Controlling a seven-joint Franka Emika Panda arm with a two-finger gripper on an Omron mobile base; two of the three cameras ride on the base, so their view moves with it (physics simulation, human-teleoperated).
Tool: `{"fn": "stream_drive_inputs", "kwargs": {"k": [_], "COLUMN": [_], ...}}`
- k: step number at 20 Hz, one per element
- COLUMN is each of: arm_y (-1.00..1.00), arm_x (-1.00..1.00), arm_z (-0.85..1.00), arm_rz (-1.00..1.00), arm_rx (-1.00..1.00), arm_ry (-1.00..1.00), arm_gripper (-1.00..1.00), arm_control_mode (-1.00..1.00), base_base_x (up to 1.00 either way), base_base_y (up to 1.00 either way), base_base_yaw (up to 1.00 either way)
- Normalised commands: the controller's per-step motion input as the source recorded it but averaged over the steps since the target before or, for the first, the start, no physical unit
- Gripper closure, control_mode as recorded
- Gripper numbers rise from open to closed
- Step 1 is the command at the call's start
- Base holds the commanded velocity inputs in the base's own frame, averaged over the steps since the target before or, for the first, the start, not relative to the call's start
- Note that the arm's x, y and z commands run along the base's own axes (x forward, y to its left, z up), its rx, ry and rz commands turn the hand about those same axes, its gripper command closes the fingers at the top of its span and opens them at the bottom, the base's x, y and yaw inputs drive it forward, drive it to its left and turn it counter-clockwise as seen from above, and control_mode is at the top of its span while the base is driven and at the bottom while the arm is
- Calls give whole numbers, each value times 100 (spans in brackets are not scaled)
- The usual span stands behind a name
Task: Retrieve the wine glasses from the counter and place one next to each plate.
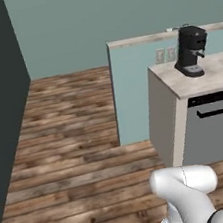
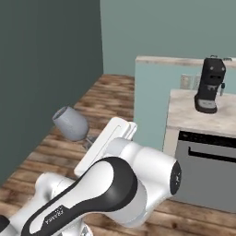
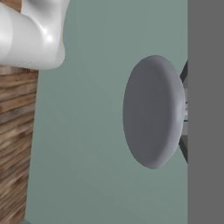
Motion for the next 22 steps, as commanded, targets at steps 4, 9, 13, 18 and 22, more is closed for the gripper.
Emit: {"fn": "stream_drive_inputs", "kwargs": {"k": [4,9,13,18,22], "arm_y": [0,0,0,0,0], "arm_x": [0,0,0,0,0], "arm_z": [0,0,0,0,0], "arm_rz": [0,0,0,0,0], "arm_rx": [0,0,0,0,0], "arm_ry": [0,0,0,0,0], "arm_gripper": [100,100,100,100,100], "arm_control_mode": [100,100,100,100,100], "base_base_x": [56,97,100,100,100], "base_base_y": [100,100,100,100,100], "base_base_yaw": [-7,-14,-16,-17,-20]}}
